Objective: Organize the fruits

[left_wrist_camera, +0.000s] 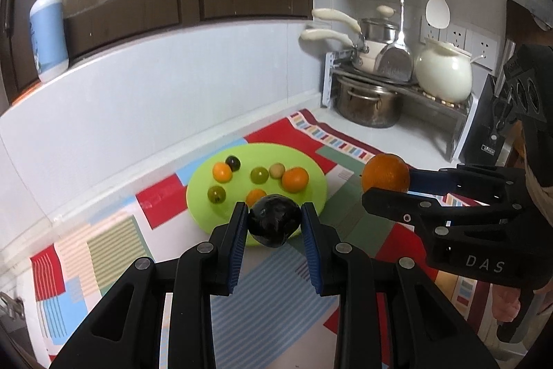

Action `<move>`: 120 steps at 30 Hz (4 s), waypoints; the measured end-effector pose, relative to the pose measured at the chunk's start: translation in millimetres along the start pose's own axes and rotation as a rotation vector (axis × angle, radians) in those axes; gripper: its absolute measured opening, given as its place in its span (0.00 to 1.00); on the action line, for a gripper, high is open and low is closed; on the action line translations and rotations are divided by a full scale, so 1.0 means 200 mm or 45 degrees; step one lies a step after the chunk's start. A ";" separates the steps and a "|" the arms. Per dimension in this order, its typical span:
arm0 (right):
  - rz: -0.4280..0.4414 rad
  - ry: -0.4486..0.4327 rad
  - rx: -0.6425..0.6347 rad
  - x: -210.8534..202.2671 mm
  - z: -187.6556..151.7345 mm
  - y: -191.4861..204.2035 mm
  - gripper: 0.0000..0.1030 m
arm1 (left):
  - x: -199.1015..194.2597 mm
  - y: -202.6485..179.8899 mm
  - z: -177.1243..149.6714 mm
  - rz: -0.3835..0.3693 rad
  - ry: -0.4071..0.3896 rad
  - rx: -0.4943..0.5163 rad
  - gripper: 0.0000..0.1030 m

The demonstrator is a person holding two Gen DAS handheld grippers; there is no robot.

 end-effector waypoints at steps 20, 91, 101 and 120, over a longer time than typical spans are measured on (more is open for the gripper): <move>-0.026 -0.063 -0.030 0.07 0.22 -0.06 0.41 | 0.11 0.06 0.21 0.021 -0.052 -0.006 0.30; -0.036 0.084 -0.035 0.66 0.29 -0.28 0.50 | 0.57 0.30 0.23 0.138 0.095 -0.093 0.41; -0.046 -0.020 -0.027 0.29 0.28 -0.21 0.50 | 0.22 0.20 0.21 0.191 -0.024 -0.104 0.57; -0.078 -0.097 -0.020 -0.29 -0.03 -0.07 0.62 | -0.40 0.03 -0.04 0.303 -0.117 -0.159 0.91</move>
Point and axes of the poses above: each gripper's, at about its wrist camera, not at the fingertips, and x roughly the way its jaws point, y to its left, z to its top, the point moved 7 cm from there along x, roughly the way its jaws point, and after that the axes turned 6 degrees about -x, right-handed, at the moved point
